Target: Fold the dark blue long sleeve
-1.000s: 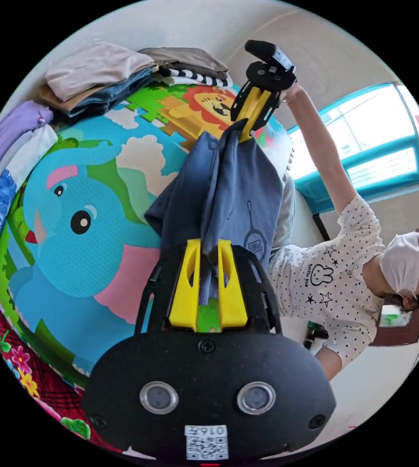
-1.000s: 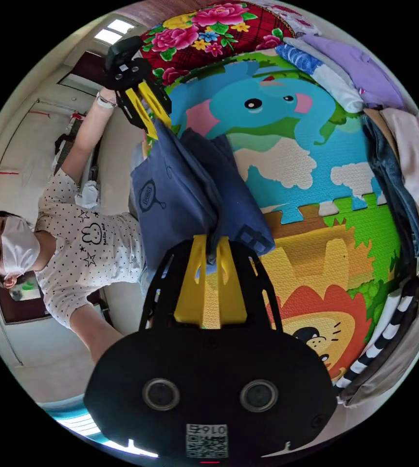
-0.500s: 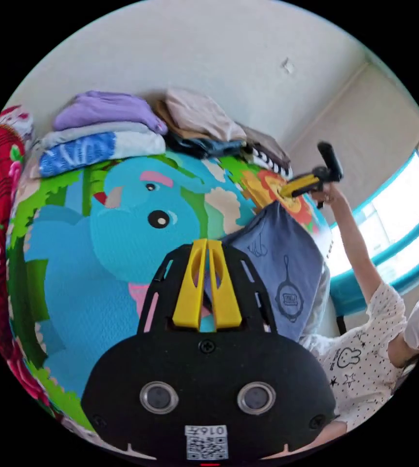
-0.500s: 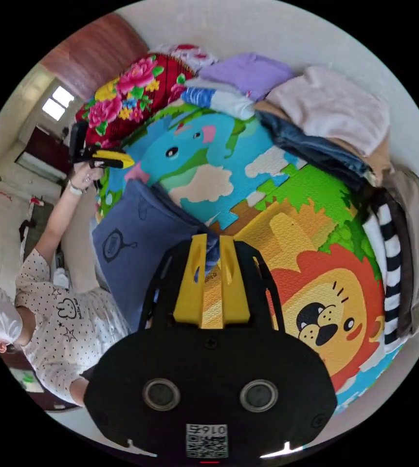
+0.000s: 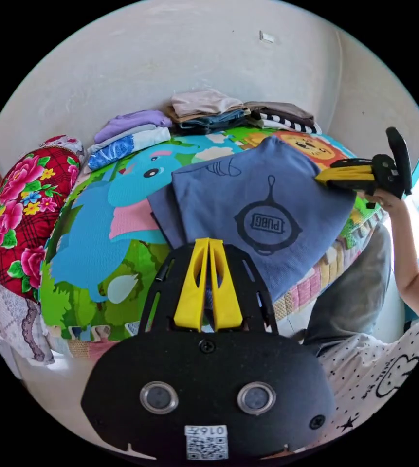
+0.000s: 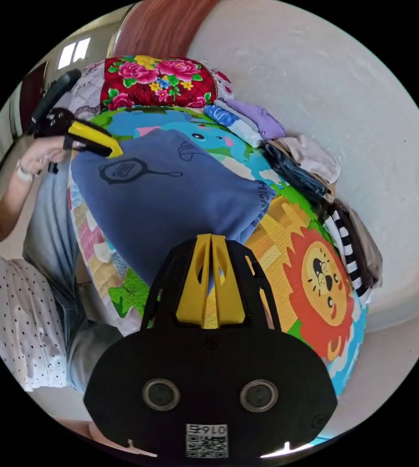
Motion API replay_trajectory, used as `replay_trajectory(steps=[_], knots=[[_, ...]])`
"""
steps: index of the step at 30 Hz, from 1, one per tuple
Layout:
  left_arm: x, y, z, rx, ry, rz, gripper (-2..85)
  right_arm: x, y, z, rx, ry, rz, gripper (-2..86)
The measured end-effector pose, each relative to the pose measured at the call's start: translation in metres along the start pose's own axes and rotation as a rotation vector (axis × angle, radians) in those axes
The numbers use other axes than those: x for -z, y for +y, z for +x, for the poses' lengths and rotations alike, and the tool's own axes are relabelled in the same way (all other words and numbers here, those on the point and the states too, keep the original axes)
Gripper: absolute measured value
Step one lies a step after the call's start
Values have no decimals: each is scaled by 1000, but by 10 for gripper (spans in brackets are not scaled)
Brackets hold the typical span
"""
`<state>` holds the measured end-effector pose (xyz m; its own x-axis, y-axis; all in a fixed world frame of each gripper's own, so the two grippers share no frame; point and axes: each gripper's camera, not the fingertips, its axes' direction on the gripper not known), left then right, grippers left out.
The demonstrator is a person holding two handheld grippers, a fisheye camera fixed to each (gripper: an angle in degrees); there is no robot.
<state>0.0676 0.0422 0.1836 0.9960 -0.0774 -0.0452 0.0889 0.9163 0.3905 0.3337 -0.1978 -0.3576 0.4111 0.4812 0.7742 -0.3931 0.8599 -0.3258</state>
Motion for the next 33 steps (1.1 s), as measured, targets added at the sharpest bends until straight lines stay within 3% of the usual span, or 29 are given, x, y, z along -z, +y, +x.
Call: replay_trajectory(steps=[4, 8, 12, 16, 21, 22, 25, 27, 33], knots=[[4, 12, -3, -19, 39, -6, -10, 0, 25, 41, -147, -278, 33, -3], [21, 3, -8, -43, -48, 6, -10, 25, 29, 41, -167, -35, 231, -4], [-2, -16, -23, -2, 41, -52, -10, -19, 5, 31, -68, -103, 51, -4], [-31, -9, -37, 28, 102, -95, -10, -98, 19, 19, -25, 222, -306, -5], [-31, 11, -58, 73, 218, -57, -10, -95, 40, 15, -33, 283, -278, -5], [-28, 14, -63, 107, 234, -59, -10, -82, 44, 18, -57, 259, -200, -5], [-13, 18, -62, 125, 200, 8, -10, -57, 47, 19, -53, 89, -17, -5], [-13, 13, -54, 86, 176, -1, -10, -59, 44, 17, -37, 59, 8, -4], [-39, -1, -46, 106, -74, -30, -10, -119, 33, 21, -31, 175, -159, -4]])
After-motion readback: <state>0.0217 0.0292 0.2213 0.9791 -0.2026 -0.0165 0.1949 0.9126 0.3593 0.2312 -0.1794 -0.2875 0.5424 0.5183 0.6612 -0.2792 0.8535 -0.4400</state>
